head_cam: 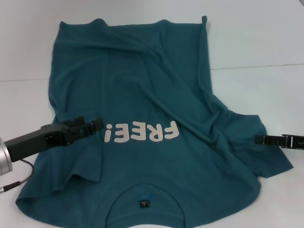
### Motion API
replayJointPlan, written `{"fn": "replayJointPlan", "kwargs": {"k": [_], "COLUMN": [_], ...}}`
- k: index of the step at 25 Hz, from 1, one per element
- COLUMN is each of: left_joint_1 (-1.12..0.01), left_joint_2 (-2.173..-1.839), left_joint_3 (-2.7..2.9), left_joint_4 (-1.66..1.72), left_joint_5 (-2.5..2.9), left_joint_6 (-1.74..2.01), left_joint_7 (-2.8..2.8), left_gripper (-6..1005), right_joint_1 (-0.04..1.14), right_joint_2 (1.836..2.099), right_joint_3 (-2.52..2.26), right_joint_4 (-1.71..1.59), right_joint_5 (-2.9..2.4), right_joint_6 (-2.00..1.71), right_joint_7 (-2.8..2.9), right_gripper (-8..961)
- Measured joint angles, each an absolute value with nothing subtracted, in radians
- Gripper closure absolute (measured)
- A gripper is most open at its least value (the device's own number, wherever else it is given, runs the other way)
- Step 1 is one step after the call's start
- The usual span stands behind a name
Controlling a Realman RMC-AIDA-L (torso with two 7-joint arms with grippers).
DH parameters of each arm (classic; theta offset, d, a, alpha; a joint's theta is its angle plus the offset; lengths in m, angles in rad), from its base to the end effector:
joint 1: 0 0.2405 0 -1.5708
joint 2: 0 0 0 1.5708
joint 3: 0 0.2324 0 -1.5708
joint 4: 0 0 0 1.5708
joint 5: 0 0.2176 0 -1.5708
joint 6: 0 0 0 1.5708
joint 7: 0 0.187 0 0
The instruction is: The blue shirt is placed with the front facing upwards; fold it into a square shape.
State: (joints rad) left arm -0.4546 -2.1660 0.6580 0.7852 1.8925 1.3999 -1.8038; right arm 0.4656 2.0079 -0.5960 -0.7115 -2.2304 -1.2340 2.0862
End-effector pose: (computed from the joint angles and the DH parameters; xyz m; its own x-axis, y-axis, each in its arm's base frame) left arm -0.2377 0.3621 -0.0118 0.4426 0.5817 0.6825 0.8157 -0.5773 -0.0370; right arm 0.3413 0.3638 0.0271 0.3122 -0.7832 -0.5377 -0.9482 -0.2216 -0.2278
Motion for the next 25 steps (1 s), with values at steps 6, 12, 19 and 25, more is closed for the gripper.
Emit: {"fn": "replayJointPlan", "kwargs": {"k": [6, 12, 19, 25], "left_joint_1": [-0.451, -0.450, -0.448, -0.448], "left_joint_2": [-2.166, -2.166, -2.167, -2.168], "left_joint_3": [0.658, 0.658, 0.658, 0.658], "left_joint_4": [0.785, 0.785, 0.782, 0.777], "left_joint_5": [1.890, 1.889, 1.885, 1.885], "left_joint_6": [1.394, 1.393, 1.391, 1.391], "left_joint_7": [-1.803, -1.802, -1.795, -1.792], "left_gripper": [95, 95, 95, 95], "right_joint_1": [0.469, 0.470, 0.468, 0.471], "right_joint_2": [2.003, 1.999, 1.999, 1.997], "right_joint_3": [-0.593, -0.587, -0.587, -0.587], "right_joint_4": [-0.694, -0.686, -0.684, -0.670], "right_joint_5": [-2.230, -2.230, -2.230, -2.230], "right_joint_6": [-1.224, -1.224, -1.223, -1.212], "right_joint_7": [2.096, 2.099, 2.111, 2.111], "right_gripper": [227, 400, 657, 884]}}
